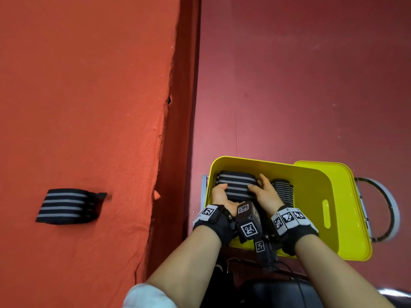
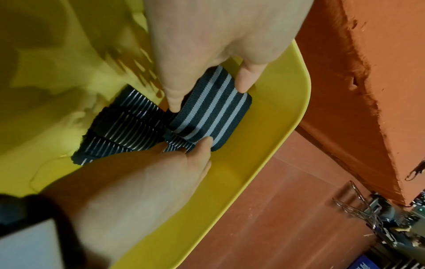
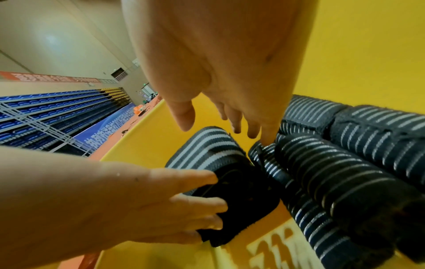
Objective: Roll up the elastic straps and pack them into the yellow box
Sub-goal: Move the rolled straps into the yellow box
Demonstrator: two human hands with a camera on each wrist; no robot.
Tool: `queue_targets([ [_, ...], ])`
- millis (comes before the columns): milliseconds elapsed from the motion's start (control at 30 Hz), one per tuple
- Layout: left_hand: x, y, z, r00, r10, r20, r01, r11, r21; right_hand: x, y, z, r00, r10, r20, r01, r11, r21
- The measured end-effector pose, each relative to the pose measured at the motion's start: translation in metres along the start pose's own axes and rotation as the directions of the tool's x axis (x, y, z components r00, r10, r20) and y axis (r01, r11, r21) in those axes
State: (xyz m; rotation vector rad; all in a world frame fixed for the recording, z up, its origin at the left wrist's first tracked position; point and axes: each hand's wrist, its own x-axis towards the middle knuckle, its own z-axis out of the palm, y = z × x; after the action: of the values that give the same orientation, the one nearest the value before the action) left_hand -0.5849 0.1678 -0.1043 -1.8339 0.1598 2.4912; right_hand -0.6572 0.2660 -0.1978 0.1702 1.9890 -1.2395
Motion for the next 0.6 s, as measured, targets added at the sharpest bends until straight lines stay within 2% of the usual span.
queue_targets([
  [100, -0.010, -0.004, -0.002, 0.999, 0.024, 0.025, -0.025, 0.999, 0.041, -0.011, -0.011, -0.003, 0.995, -0.044, -0.085, 0.045, 0.999, 0.014],
  [233, -0.026, 0.007, -0.002, 0.998, 0.001, 0.057, -0.011, 0.985, 0.170, -0.029, -0.042, 0.002, 0.956, -0.122, -0.267, 0.147, 0.986, 0.076],
  [300, -0.032, 0.021, -0.006, 0.996, 0.023, 0.087, -0.045, 0.966, 0.253, -0.037, -0.064, 0.016, 0.948, -0.166, -0.271, 0.198, 0.975, 0.098],
  [367, -0.043, 0.046, -0.016, 0.993, 0.074, 0.097, -0.101, 0.948, 0.302, -0.046, -0.088, 0.041, 0.962, -0.194, -0.192, 0.220, 0.968, 0.123],
  [433, -0.058, 0.084, -0.036, 0.978, 0.178, 0.109, -0.204, 0.922, 0.328, -0.057, -0.114, 0.078, 0.978, -0.191, -0.082, 0.203, 0.964, 0.169],
  [500, -0.070, 0.122, -0.063, 0.955, 0.292, 0.059, -0.292, 0.877, 0.382, -0.068, -0.133, 0.119, 0.986, -0.165, 0.038, 0.155, 0.972, 0.178],
  [600, -0.083, 0.184, -0.119, 0.884, 0.461, -0.078, -0.387, 0.816, 0.430, -0.087, -0.145, 0.193, 0.975, -0.080, 0.206, 0.056, 0.992, 0.117],
])
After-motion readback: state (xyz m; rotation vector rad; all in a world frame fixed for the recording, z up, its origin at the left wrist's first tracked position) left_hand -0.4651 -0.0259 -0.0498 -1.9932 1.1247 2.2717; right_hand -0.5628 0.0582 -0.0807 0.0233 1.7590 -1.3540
